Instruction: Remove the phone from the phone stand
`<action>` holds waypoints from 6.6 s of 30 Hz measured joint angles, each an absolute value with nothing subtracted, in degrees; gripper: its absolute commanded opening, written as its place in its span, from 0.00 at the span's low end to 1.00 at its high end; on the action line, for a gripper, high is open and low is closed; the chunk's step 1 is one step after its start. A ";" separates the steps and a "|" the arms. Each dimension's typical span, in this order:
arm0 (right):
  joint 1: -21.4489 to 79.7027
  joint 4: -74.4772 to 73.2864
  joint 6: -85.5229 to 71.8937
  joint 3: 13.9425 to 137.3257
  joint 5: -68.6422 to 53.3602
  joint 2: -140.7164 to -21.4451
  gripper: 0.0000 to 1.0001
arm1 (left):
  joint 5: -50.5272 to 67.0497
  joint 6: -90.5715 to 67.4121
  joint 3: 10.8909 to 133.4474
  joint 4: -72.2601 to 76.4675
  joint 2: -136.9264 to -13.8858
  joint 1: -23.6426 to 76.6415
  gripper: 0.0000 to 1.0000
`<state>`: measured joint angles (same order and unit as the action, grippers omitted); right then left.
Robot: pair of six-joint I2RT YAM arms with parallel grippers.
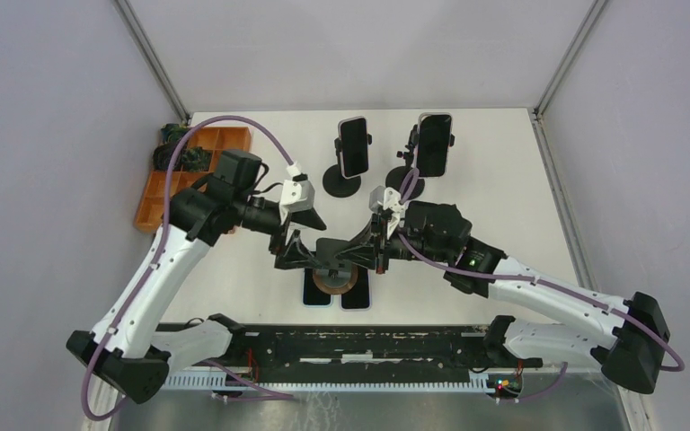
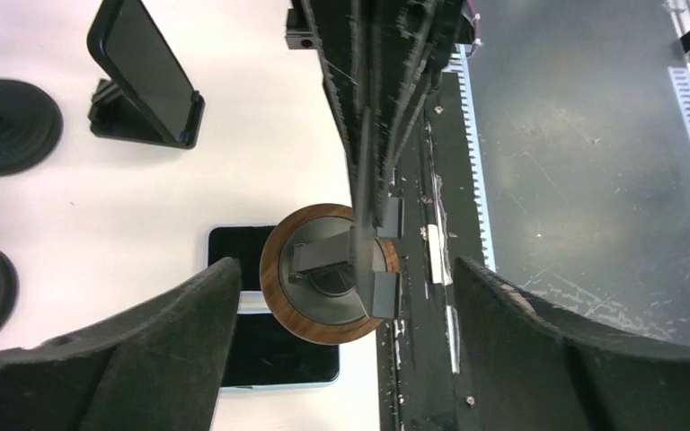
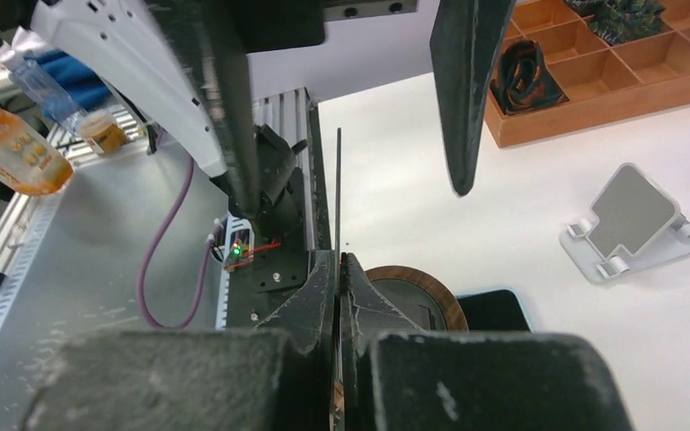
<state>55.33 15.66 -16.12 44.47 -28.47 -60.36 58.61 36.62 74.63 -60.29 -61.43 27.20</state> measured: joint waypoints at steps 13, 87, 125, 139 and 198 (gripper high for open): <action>54.78 13.67 -9.76 44.47 -27.83 -62.37 0.12 | 60.71 38.57 77.58 -64.84 -71.31 27.46 0.02; 9.63 24.88 -15.68 19.90 -30.92 -75.55 0.86 | 42.59 47.11 93.21 -58.22 -75.18 20.64 1.00; 12.73 44.01 -25.76 14.15 -38.39 -70.22 0.00 | 40.42 32.21 73.63 -64.18 -60.27 20.71 1.00; 30.79 44.69 -38.65 13.37 -43.83 -48.69 0.00 | 46.87 33.93 69.01 -58.48 -57.04 20.80 1.00; 54.76 66.87 -53.91 35.29 -38.28 -70.61 0.21 | 44.56 47.48 67.42 -47.88 -52.42 37.74 0.02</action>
<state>54.76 66.87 -53.91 35.29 -38.28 -70.61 44.56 47.48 67.42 -47.88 -52.42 37.74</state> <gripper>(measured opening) 0.227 0.199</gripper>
